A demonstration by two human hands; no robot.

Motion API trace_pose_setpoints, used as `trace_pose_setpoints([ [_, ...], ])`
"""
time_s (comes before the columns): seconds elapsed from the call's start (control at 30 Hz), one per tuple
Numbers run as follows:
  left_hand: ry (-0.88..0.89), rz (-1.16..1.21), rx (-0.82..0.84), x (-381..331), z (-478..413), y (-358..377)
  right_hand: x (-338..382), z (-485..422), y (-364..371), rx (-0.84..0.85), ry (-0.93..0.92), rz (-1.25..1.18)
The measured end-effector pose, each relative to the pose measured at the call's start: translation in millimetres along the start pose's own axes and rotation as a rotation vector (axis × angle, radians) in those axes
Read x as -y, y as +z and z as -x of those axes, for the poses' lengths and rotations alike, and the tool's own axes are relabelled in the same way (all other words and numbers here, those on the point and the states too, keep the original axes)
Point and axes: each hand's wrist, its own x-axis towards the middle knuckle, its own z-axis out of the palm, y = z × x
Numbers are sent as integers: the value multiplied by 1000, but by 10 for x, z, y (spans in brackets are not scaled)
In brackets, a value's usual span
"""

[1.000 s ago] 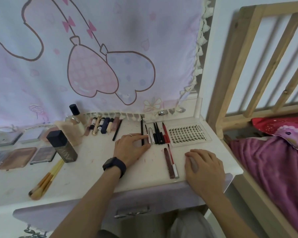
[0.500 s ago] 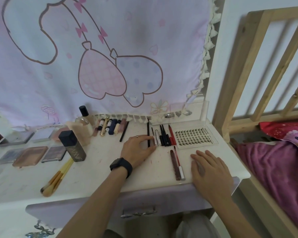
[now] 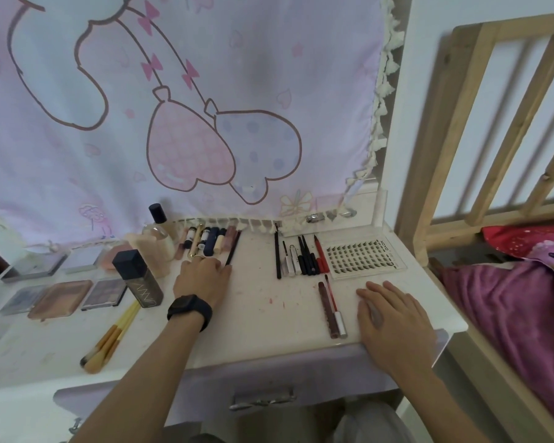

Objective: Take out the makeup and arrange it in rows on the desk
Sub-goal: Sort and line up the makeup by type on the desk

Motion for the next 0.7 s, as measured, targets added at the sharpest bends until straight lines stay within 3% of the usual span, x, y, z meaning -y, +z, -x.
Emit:
trace_pose_setpoints([
  [0.13,18,-50,-47,14,45,-28,-3,-8,4,13,-3,4],
  [0.3,18,1,19,52,80,-69,4,3,-18,29,14,-10],
  [0.47,269,-170,69,-28,127,-60,22,3,-31,42,23,-16],
  [0.7,221,-142,23,-32,183,-93,27,-9,-43,5,5,-13],
])
